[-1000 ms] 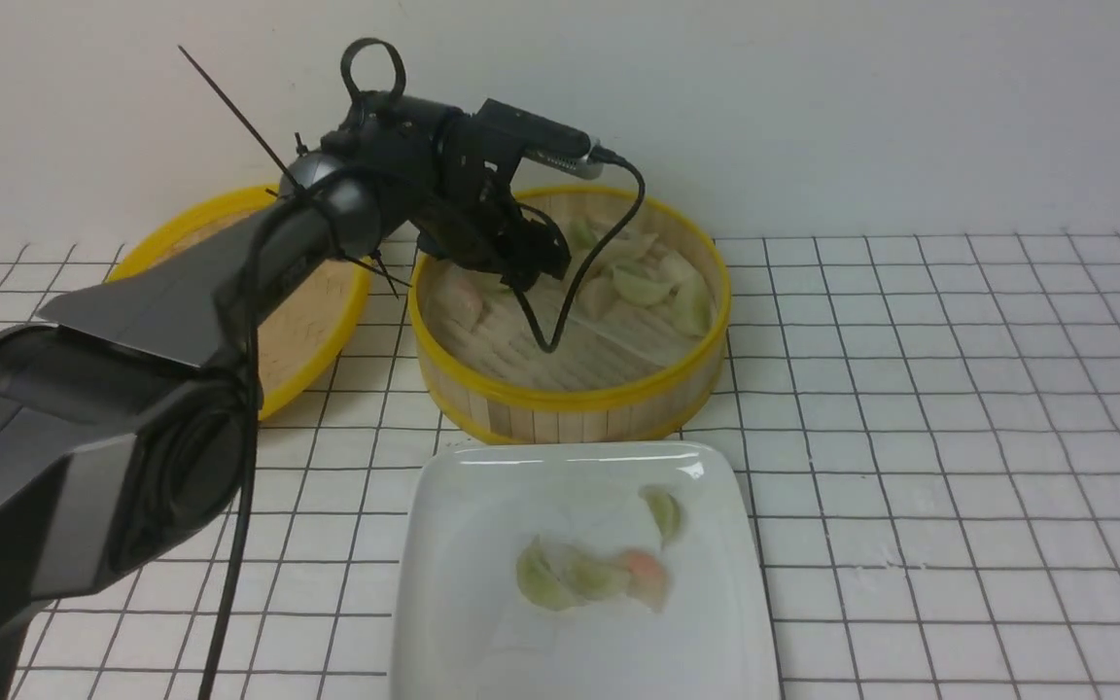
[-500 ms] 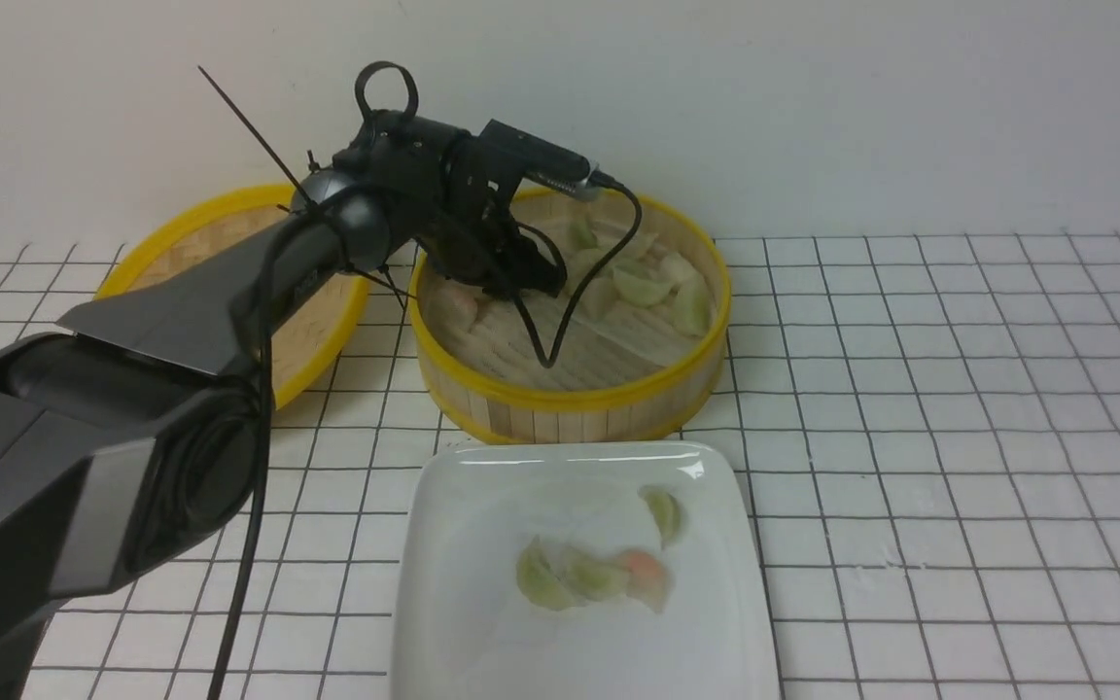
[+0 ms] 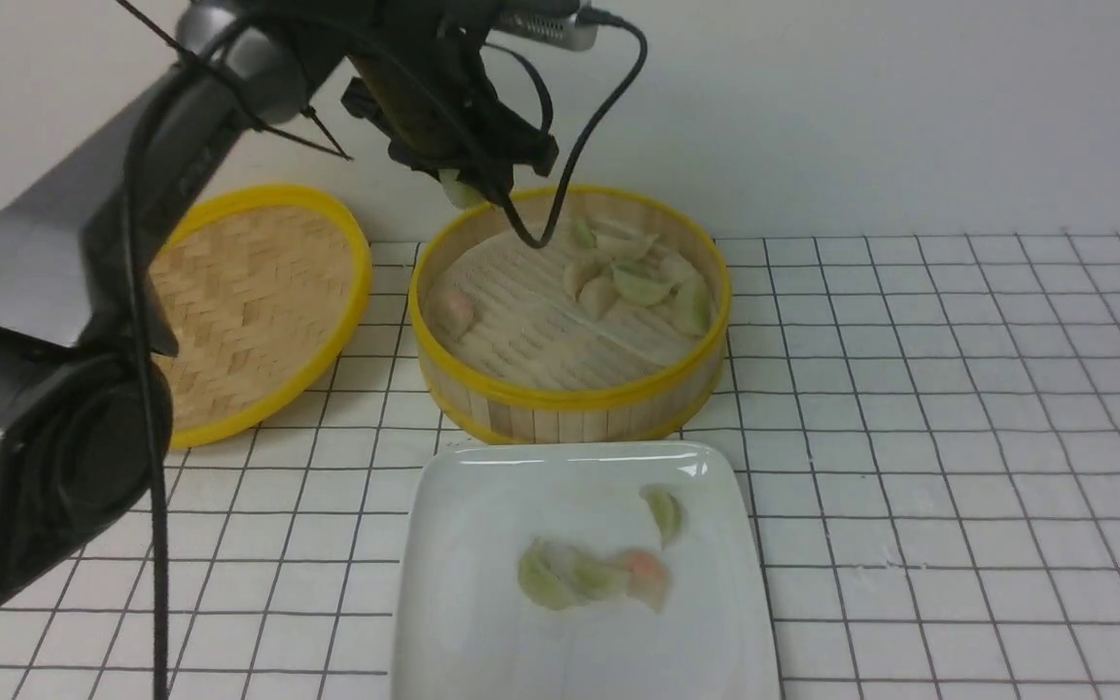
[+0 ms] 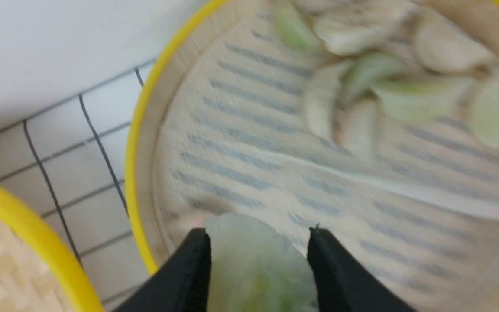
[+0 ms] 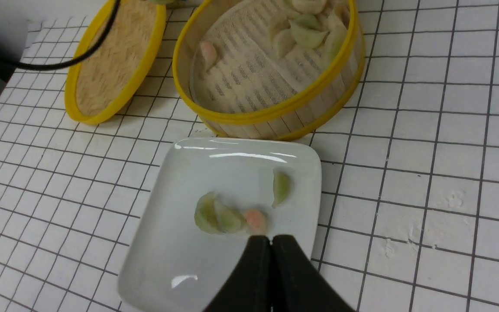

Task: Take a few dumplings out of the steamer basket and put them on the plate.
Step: Use the left arm to put the dumpling into the plate

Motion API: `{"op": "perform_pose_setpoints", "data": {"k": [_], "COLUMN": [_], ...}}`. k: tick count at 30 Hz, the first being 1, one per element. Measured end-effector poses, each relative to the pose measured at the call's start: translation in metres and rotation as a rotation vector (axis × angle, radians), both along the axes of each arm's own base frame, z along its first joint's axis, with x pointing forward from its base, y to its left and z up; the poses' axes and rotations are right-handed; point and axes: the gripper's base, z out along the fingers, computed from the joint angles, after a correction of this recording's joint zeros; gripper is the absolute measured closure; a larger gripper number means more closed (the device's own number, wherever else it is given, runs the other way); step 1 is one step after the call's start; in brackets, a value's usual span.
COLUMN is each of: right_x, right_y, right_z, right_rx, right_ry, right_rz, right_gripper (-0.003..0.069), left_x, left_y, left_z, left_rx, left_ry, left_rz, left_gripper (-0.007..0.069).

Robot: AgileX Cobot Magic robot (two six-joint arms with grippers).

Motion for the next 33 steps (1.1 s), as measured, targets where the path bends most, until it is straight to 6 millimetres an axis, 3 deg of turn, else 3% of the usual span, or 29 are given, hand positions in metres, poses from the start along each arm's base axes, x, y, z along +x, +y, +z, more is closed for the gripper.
{"op": "perform_pose_setpoints", "data": {"k": [4,8,10,13,19,21,25,30,33], "right_x": [0.000,-0.001,-0.002,-0.003,-0.003,-0.003,-0.002,0.008,0.027], "right_y": [0.000,0.000,0.001,0.001,0.001,0.001,0.001,0.004,0.008], "right_z": [0.000,-0.001,-0.002,-0.003,-0.003,-0.003,-0.004,-0.006,-0.003], "right_rx": [0.003,0.001,-0.003,-0.007,-0.014,-0.017,-0.022,-0.039,-0.054], "right_ry": [0.001,0.012,0.027,0.042,0.040,0.039,0.039,0.084,0.150], "right_rz": [0.001,0.007,0.014,0.022,0.031,0.033,0.037,0.075,0.123], "right_gripper": [0.0673,0.0673,0.0673,0.0673,0.0673,0.0673,0.0673,0.0673,0.0672], "left_x": [-0.023,-0.063,-0.091,-0.123,-0.159,-0.162,-0.157,-0.154,-0.151], "left_y": [-0.001,-0.005,-0.006,-0.011,-0.024,-0.028,-0.032,-0.033,-0.034], "left_z": [0.040,0.052,0.044,0.011,-0.058,-0.079,-0.100,-0.113,-0.109], "left_rx": [-0.102,-0.161,-0.126,-0.067,0.052,0.093,0.128,0.147,0.141], "left_ry": [-0.023,0.059,0.131,0.275,0.505,0.554,0.588,0.614,0.597], "left_rz": [-0.041,-0.087,-0.111,-0.142,-0.216,-0.231,-0.227,-0.223,-0.225], "left_gripper": [0.0372,0.0372,0.0372,0.0372,0.0372,0.0372,0.0353,0.0209,0.0109]}}
